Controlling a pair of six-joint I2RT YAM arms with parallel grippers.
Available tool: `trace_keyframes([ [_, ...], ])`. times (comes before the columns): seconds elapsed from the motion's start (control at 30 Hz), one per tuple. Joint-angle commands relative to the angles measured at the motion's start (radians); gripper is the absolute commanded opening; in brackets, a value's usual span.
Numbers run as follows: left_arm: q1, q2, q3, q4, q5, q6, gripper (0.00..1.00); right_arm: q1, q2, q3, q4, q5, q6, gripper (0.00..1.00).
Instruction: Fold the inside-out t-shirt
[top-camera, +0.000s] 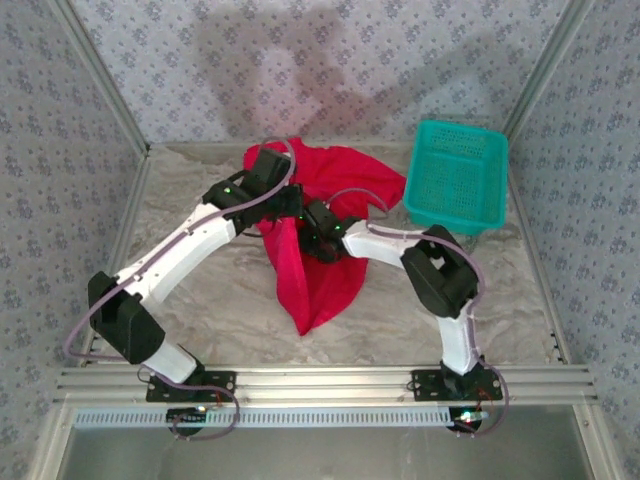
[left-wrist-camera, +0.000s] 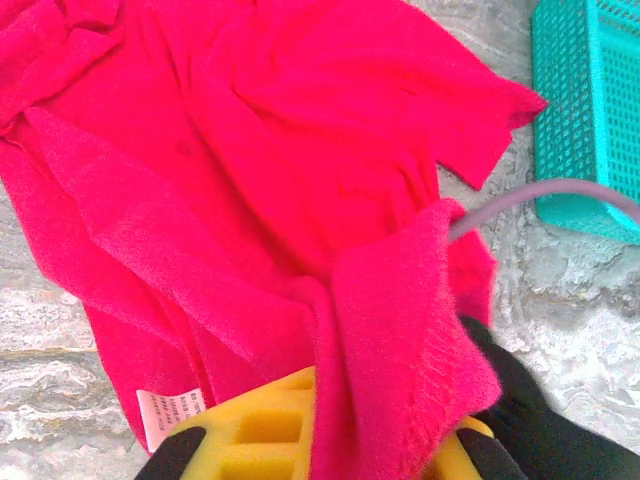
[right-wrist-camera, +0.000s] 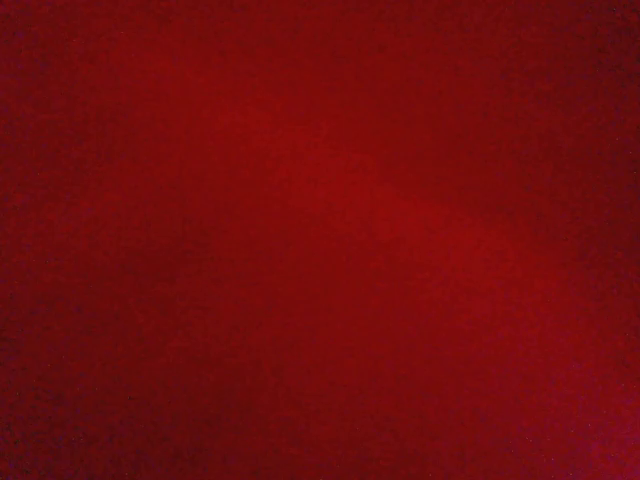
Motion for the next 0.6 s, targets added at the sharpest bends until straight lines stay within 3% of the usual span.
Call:
trace_keyframes([
  [0.0, -0.01, -0.05, -0.001, -0.021, 0.05, -0.019, 0.0, -0.003, 0.128, 0.143, -0.061, 0.072, 0.075, 0.55],
  [0.13, -0.004, -0.082, -0.002, -0.007, 0.071, -0.03, 0.0, -0.003, 0.289, 0.326, -0.205, 0.119, 0.099, 0.59],
  [0.2, 0.009, -0.088, 0.008, -0.007, 0.083, -0.03, 0.0, 0.001, 0.329, 0.347, -0.218, 0.112, 0.107, 0.53],
  [0.23, 0.019, -0.088, 0.018, -0.008, 0.096, -0.03, 0.0, 0.0, 0.334, 0.337, -0.206, 0.097, 0.11, 0.44],
  [0.33, 0.06, -0.079, 0.062, -0.014, 0.13, -0.012, 0.0, -0.002, 0.295, 0.285, -0.176, 0.054, 0.079, 0.01],
  [0.57, 0.263, 0.022, 0.134, -0.018, 0.203, 0.025, 0.0, 0.016, -0.064, 0.142, -0.262, -0.004, -0.217, 0.0],
])
